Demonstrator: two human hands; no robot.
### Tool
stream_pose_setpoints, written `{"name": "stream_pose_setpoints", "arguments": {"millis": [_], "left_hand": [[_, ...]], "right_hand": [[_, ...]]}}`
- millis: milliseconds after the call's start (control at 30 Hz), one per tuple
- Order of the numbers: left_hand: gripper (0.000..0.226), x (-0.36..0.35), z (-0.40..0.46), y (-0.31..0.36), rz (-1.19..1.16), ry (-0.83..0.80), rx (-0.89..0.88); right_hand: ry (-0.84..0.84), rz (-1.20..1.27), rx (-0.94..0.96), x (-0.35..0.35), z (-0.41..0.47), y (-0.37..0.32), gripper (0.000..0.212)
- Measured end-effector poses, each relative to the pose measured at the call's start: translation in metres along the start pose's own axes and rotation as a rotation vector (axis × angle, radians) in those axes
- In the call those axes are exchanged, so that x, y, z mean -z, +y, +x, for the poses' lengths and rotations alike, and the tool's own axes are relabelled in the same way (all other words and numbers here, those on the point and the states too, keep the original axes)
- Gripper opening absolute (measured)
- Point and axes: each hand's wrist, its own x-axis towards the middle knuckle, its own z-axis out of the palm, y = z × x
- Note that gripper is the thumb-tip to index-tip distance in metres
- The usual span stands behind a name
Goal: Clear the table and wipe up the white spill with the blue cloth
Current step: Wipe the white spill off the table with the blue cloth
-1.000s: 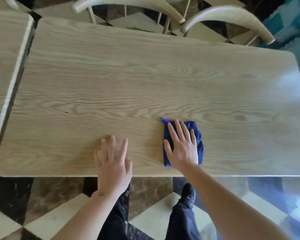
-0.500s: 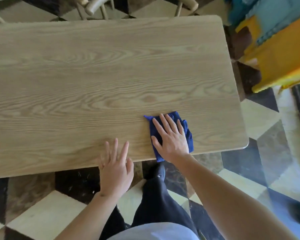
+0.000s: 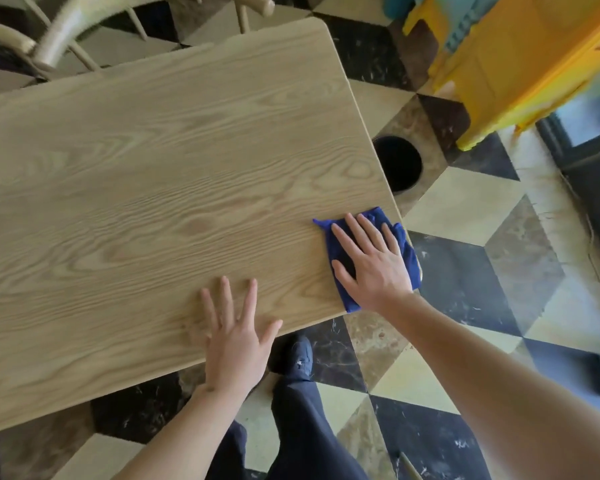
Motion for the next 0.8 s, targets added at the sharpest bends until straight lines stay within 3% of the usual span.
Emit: {"name": "stream_pose_setpoints", "arguments": {"millis": [300,567,800], "left_hand": [[0.087,-0.004,0.009,0.009,0.159,-0.139,0.081],[0.096,0.019,0.008,0.007,0.224,-0.26,0.017],[0.068,0.052,-0.004,-0.029,-0.075,-0.303,0.033]], "right_hand": [[-0.03,0.026,0.005,0.001,0.002,0.01,0.063],[0.007,-0.009,0.008,-0.001,0.0,0.011,0.064],[-0.101,0.116,-0.178,0.017,-0.02,-0.047,0.067]]}}
